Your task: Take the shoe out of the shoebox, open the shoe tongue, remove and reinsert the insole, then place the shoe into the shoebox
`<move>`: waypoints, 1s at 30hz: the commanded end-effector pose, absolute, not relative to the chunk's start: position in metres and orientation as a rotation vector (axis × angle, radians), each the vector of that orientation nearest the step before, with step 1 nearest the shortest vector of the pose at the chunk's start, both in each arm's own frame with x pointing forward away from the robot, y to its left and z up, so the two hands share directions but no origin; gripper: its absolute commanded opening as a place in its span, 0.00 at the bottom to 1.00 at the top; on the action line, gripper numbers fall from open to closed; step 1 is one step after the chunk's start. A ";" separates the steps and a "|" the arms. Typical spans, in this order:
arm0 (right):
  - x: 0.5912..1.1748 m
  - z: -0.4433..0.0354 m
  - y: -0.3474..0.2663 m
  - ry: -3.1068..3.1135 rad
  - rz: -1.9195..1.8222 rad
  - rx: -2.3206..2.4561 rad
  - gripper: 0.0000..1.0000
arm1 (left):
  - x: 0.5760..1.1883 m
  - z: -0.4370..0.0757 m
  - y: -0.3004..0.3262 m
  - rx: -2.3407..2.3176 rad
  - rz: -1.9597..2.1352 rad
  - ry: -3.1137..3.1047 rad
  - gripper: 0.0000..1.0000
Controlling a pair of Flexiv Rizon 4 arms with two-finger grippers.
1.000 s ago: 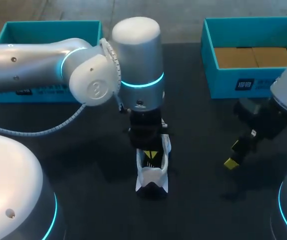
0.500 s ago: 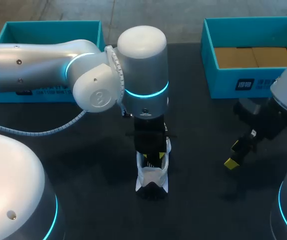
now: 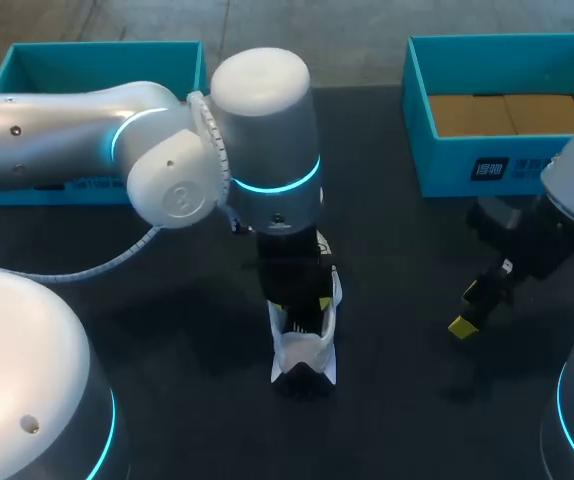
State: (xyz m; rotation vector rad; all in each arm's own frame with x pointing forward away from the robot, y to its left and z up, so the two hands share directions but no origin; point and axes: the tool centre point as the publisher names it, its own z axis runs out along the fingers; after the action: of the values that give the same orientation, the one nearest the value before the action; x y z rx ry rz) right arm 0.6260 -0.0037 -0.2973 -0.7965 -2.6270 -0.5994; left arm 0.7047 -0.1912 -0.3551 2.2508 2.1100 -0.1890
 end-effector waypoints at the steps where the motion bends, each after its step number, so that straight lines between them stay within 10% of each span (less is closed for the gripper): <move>1: 0.625 -0.297 -0.004 -2.630 -0.598 -0.799 1.00 | 0.705 -0.355 -0.185 2.243 -0.207 2.105 0.78; 7: 0.625 -0.297 -0.004 -2.630 -0.598 -0.799 1.00 | 0.705 -0.354 -0.185 2.237 -0.228 2.098 1.00; 30: 0.625 -0.297 -0.004 -2.630 -0.598 -0.799 1.00 | 0.715 -0.345 -0.180 2.224 -0.270 2.076 1.00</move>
State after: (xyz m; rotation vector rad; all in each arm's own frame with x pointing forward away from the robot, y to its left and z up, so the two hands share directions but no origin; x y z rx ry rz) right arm 0.6260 -0.0037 -0.2973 -0.7965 -2.6271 -0.5993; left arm 0.7116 -0.1817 -0.3456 2.2224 2.0745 -0.2687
